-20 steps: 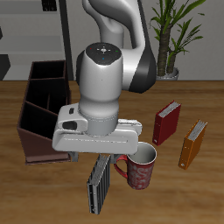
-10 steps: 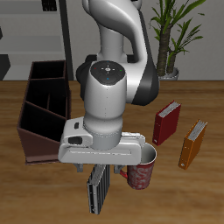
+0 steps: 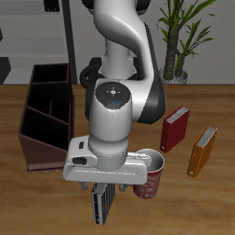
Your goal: Place the striped book into the right desk caddy's front compartment and place the red mug into the right desk caddy's right compartment
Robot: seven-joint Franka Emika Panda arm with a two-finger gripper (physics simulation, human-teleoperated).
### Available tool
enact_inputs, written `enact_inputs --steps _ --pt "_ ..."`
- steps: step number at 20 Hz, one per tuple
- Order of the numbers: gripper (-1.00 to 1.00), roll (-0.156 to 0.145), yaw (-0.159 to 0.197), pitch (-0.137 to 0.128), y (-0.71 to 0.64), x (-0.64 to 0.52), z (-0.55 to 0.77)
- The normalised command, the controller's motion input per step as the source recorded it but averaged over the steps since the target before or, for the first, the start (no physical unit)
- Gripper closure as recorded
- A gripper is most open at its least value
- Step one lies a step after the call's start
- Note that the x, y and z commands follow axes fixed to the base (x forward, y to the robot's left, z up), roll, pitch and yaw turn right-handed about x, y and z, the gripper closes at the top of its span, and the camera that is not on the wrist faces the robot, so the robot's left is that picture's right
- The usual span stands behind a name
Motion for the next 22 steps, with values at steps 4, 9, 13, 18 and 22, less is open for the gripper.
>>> enact_inputs --steps 4,9,13,18,22 --pt "1.00 -0.015 -0.009 0.039 -0.10 0.01 -0.25" --pt "1.00 -0.007 -0.011 0.016 -0.08 -0.04 -0.03" --pt "1.00 -0.024 0.016 -0.033 -0.08 -0.23 0.35" --pt "1.00 0.011 0.027 -0.038 -0.04 -0.30 0.44" --pt "1.00 0.014 0.024 -0.062 -0.04 -0.50 0.63"
